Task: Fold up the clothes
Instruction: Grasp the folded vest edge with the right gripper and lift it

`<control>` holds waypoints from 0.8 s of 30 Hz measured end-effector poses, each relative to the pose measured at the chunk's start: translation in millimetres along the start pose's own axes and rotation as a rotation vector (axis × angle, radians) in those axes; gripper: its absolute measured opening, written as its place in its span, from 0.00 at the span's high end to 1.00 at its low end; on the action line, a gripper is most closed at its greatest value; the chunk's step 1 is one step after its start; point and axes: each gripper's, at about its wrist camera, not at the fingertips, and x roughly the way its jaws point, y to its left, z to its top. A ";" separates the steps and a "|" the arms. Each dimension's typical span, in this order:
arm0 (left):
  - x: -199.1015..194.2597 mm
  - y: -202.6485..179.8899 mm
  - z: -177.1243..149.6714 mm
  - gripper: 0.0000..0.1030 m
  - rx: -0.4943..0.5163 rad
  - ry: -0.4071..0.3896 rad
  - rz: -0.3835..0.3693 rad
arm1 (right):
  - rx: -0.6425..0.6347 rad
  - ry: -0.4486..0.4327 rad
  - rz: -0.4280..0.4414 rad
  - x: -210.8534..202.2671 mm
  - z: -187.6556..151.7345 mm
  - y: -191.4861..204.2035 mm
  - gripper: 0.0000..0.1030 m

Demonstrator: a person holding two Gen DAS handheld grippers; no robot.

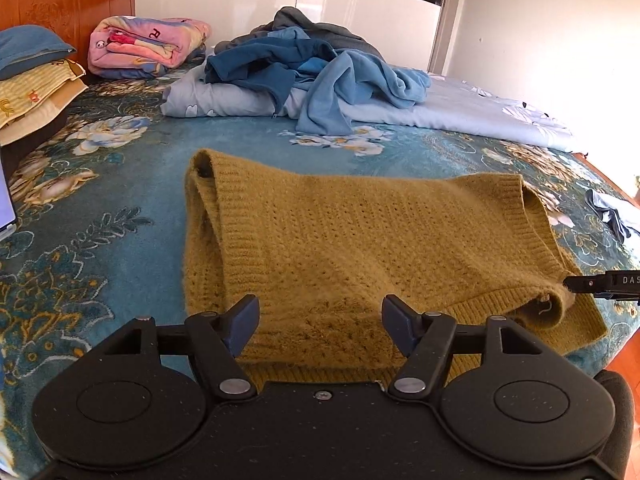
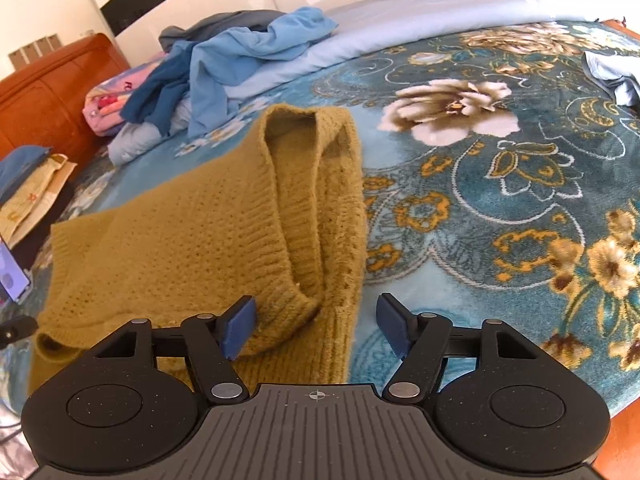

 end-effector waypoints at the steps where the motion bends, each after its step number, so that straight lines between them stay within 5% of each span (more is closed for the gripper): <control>1: 0.4 0.3 -0.4 0.35 -0.001 0.002 -0.001 | 0.007 0.000 0.002 0.5 0.0 0.2 0.37; 4: 0.8 1.2 -1.4 0.35 -0.005 0.006 -0.004 | 0.032 0.000 0.010 1.6 0.4 0.2 0.37; 19: 0.0 5.9 -2.7 0.34 -0.027 0.002 -0.017 | 0.149 0.016 0.064 4.2 4.8 -6.2 0.82; 24: -5.9 16.6 -4.2 0.34 -0.055 -0.018 -0.008 | 0.129 -0.013 0.067 -6.5 11.8 6.3 0.86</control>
